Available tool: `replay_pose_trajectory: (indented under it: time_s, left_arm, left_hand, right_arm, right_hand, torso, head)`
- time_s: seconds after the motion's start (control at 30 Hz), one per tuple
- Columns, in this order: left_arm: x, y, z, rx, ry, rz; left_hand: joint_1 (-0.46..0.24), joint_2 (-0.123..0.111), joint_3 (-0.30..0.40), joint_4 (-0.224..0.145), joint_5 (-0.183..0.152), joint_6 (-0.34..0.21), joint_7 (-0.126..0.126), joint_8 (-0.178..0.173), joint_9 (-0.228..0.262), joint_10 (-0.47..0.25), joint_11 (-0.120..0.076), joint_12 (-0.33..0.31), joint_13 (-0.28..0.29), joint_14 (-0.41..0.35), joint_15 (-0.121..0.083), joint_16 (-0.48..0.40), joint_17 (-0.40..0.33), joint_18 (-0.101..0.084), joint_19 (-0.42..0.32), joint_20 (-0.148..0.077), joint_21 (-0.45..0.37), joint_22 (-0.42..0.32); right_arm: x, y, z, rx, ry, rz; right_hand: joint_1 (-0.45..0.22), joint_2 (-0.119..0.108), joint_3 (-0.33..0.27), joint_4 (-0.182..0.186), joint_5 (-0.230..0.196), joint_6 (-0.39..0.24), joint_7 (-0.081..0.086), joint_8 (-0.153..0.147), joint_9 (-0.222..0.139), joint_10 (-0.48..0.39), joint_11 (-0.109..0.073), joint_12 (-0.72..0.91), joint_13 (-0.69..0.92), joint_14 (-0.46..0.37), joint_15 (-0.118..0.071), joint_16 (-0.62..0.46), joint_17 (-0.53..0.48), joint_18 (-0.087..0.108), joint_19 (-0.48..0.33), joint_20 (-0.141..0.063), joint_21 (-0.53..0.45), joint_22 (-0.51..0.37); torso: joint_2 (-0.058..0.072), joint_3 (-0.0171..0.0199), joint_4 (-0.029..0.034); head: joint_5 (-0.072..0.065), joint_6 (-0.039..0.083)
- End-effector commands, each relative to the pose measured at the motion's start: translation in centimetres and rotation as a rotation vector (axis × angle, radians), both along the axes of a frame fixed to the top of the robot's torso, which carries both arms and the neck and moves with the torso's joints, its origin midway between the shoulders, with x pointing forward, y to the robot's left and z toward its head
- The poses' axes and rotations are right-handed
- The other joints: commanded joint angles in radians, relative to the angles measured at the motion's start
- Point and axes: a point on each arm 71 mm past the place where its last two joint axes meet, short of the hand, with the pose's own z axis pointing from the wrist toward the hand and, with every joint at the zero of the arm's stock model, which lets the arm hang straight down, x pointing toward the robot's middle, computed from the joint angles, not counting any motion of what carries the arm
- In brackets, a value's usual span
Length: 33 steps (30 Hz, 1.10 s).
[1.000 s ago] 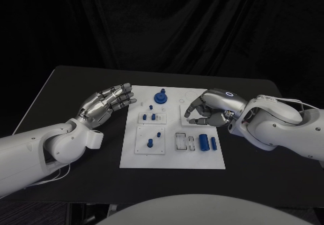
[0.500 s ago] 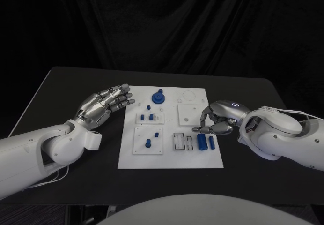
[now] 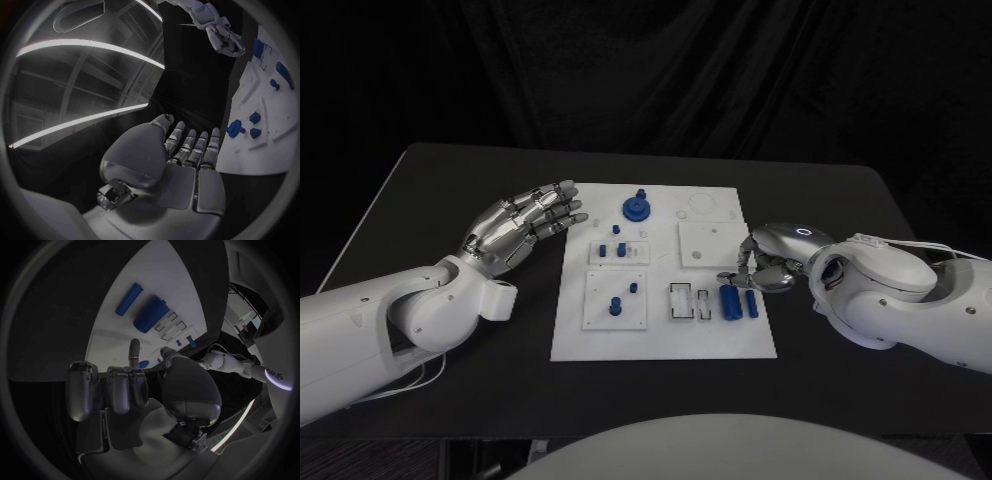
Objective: Assemble the parts on the task board
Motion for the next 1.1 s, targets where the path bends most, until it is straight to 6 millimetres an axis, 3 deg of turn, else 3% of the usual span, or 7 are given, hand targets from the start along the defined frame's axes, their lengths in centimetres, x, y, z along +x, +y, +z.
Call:
replay_pose_trajectory:
  time_s: [0.03, 0.27, 0.43, 0.7, 1.1]
  left_arm:
    - [-0.1, -0.2, 0.0, -0.009, 0.004, -0.011]
    - [-0.1, -0.2, -0.1, -0.008, 0.006, -0.013]
    - [-0.1, -0.2, -0.1, -0.006, 0.009, -0.014]
    - [-0.1, -0.2, -0.2, -0.005, 0.016, -0.019]
    - [-0.2, -0.4, -0.3, -0.002, 0.027, -0.031]
  left_hand:
    - [-0.012, -0.001, 0.005, 0.002, 0.003, 0.004, 0.021, 0.005, 0.001, 0.000, 0.007, 0.005, 0.001, -0.005, 0.002, 0.006, 0.001, -0.007, 0.003, 0.000, -0.003, -0.002]
    - [-0.013, -0.001, 0.006, 0.002, 0.003, 0.004, 0.021, 0.005, 0.001, 0.000, 0.008, 0.004, 0.001, -0.006, 0.002, 0.005, 0.001, -0.007, 0.003, 0.000, -0.004, -0.003]
    - [-0.013, -0.002, 0.008, 0.003, 0.003, 0.004, 0.021, 0.005, 0.001, -0.001, 0.008, 0.003, 0.001, -0.005, 0.002, 0.006, 0.001, -0.007, 0.003, 0.000, -0.004, -0.003]
    - [-0.013, -0.002, 0.010, 0.003, 0.003, 0.004, 0.022, 0.005, 0.001, -0.001, 0.009, 0.003, 0.001, -0.006, 0.002, 0.006, 0.001, -0.007, 0.002, 0.000, -0.004, -0.005]
    - [-0.014, -0.002, 0.013, 0.004, 0.003, 0.004, 0.023, 0.006, 0.000, -0.001, 0.010, 0.004, 0.001, -0.006, 0.003, 0.007, 0.001, -0.007, 0.001, 0.000, -0.005, -0.007]
  right_arm:
    - [-0.2, -0.1, -0.4, -0.036, 0.011, -0.043]
    - [-0.6, 0.1, -1.0, -0.048, 0.036, -0.050]
    - [-0.8, 0.3, -1.7, -0.062, 0.067, -0.052]
    - [-0.8, 0.5, -2.2, -0.081, 0.093, -0.052]
    - [-0.8, 0.7, -3.6, -0.119, 0.140, -0.053]
  right_hand:
    - [0.035, -0.007, 0.004, -0.006, 0.020, -0.012, -0.001, -0.005, 0.009, 0.104, -0.007, 0.003, 0.263, 0.094, -0.005, -0.020, 0.229, 0.018, 0.039, -0.004, -0.040, 0.208]
    - [0.057, -0.011, 0.004, -0.007, 0.027, -0.015, 0.000, -0.010, 0.014, 0.104, -0.007, 0.003, 0.263, 0.091, -0.004, -0.027, 0.219, 0.022, 0.032, -0.003, -0.056, 0.203]
    - [0.065, -0.010, -0.001, -0.004, 0.029, -0.027, 0.003, -0.024, 0.017, 0.104, -0.005, 0.003, 0.263, 0.092, -0.005, -0.030, 0.214, 0.006, 0.059, -0.005, 0.008, 0.225]
    - [0.060, -0.006, -0.005, -0.003, 0.022, -0.026, 0.003, -0.026, 0.020, 0.104, -0.005, 0.003, 0.263, 0.092, -0.005, -0.030, 0.214, 0.005, 0.062, -0.005, 0.014, 0.227]
    - [0.087, 0.001, -0.005, -0.010, -0.028, -0.024, 0.003, -0.030, 0.032, 0.104, -0.006, 0.003, 0.263, 0.093, -0.006, -0.031, 0.211, 0.004, 0.064, -0.006, 0.018, 0.227]
  torso:
    - [-0.001, -0.0016, 0.0006]
    - [-0.002, -0.0028, 0.0022]
    - [-0.002, -0.0016, 0.0029]
    - [-0.002, -0.0016, 0.0006]
    - [-0.002, -0.0014, 0.0022]
  head:
    - [0.000, 0.000]
    - [-0.002, 0.000]
    - [-0.002, 0.000]
    - [-0.001, 0.000]
    - [0.000, 0.000]
